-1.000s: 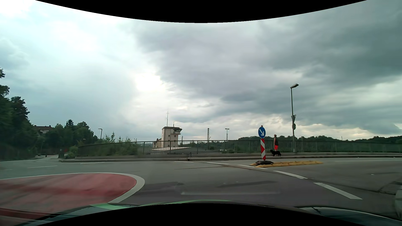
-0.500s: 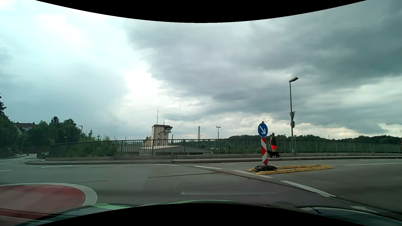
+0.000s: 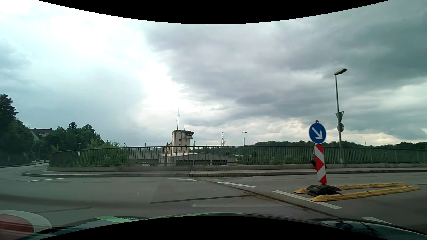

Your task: Follow the waypoints while adhering to traffic rules and regulations

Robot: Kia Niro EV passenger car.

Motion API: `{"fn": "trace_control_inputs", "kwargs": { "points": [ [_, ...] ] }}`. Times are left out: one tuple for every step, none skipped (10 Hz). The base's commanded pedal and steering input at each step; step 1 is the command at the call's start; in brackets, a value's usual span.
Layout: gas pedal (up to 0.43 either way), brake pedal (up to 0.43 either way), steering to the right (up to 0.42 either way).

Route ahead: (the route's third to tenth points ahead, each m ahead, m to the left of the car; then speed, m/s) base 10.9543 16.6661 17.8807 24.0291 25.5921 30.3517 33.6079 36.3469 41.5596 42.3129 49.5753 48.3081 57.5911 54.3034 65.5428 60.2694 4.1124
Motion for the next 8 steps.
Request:
{"fn": "trace_control_inputs", "kwargs": {
  "points": [
    [0.079, 0.000, -0.295],
    [0.079, 0.000, -0.338],
    [0.079, 0.000, -0.371],
    [0.079, 0.000, -0.410],
    [0.079, 0.000, -0.456],
    [0.079, 0.000, -0.506],
    [0.079, 0.000, -0.539],
    [0.079, 0.000, -0.574]
  ]
}}
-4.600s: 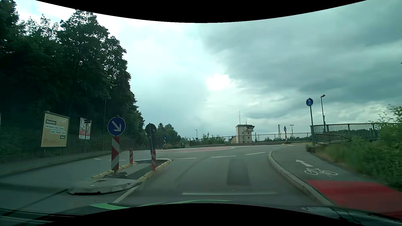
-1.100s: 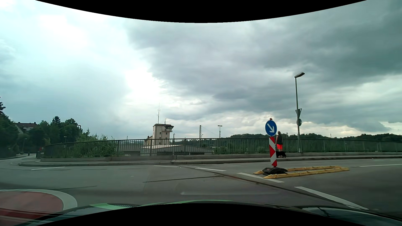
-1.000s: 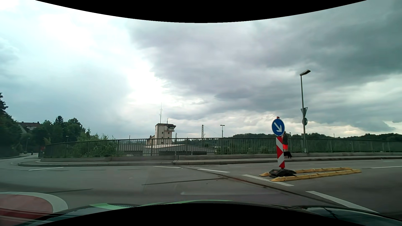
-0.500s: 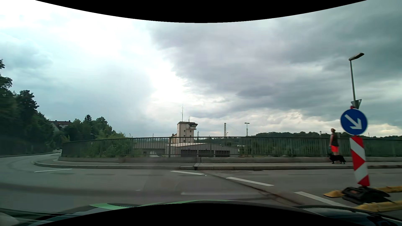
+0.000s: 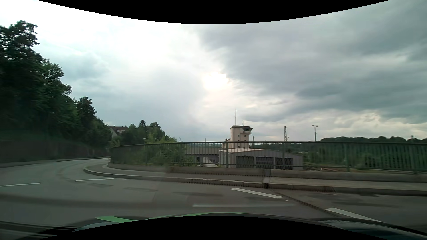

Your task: Follow the waypoints while adhering to traffic rules and regulations

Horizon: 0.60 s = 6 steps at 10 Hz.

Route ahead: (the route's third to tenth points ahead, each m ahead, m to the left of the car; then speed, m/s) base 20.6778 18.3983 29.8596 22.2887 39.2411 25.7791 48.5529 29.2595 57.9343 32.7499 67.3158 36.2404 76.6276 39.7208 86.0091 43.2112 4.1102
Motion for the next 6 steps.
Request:
{"fn": "trace_control_inputs", "kwargs": {
  "points": [
    [0.079, 0.000, -0.601],
    [0.079, 0.000, -0.621],
    [0.079, 0.000, -0.636],
    [0.079, 0.000, -0.640],
    [0.079, 0.000, -0.631],
    [0.079, 0.000, -0.609]
  ]
}}
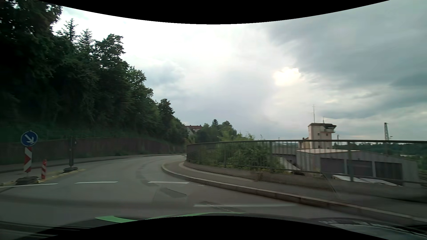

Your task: Follow the waypoints while adhering to traffic rules and regulations

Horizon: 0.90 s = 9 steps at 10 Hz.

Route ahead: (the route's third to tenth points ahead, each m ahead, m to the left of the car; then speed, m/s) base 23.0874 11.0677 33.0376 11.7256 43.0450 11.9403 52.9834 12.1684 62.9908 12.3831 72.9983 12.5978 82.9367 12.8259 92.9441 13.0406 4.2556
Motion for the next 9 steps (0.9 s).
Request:
{"fn": "trace_control_inputs", "kwargs": {
  "points": [
    [0.079, 0.000, -0.580],
    [0.079, 0.000, -0.546],
    [0.079, 0.000, -0.511],
    [0.079, 0.000, -0.460],
    [0.079, 0.000, -0.412],
    [0.079, 0.000, -0.378],
    [0.079, 0.000, -0.339],
    [0.079, 0.000, -0.290],
    [0.079, 0.000, -0.233]
  ]
}}
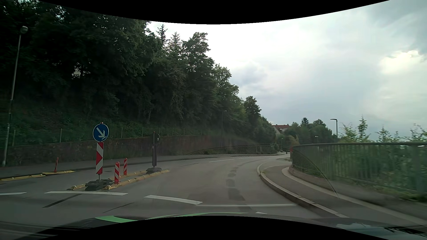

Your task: Follow the waypoints while adhering to traffic rules and regulations

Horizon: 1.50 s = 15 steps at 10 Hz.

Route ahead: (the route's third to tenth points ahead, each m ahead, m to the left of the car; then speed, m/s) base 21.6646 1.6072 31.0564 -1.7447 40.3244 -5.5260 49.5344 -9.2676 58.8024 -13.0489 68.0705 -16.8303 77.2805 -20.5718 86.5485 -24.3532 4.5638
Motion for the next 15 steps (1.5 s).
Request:
{"fn": "trace_control_inputs", "kwargs": {
  "points": [
    [0.079, 0.000, -0.188],
    [0.079, 0.000, -0.126],
    [0.098, 0.000, -0.065],
    [0.110, 0.000, -0.027],
    [0.118, 0.000, 0.015],
    [0.130, 0.000, 0.037],
    [0.150, 0.000, 0.047],
    [0.169, 0.000, 0.048],
    [0.177, 0.000, 0.050],
    [0.177, 0.000, 0.057],
    [0.177, 0.000, 0.067],
    [0.189, 0.000, 0.069],
    [0.197, 0.000, 0.071],
    [0.197, 0.000, 0.079],
    [0.197, 0.000, 0.092]
  ]
}}
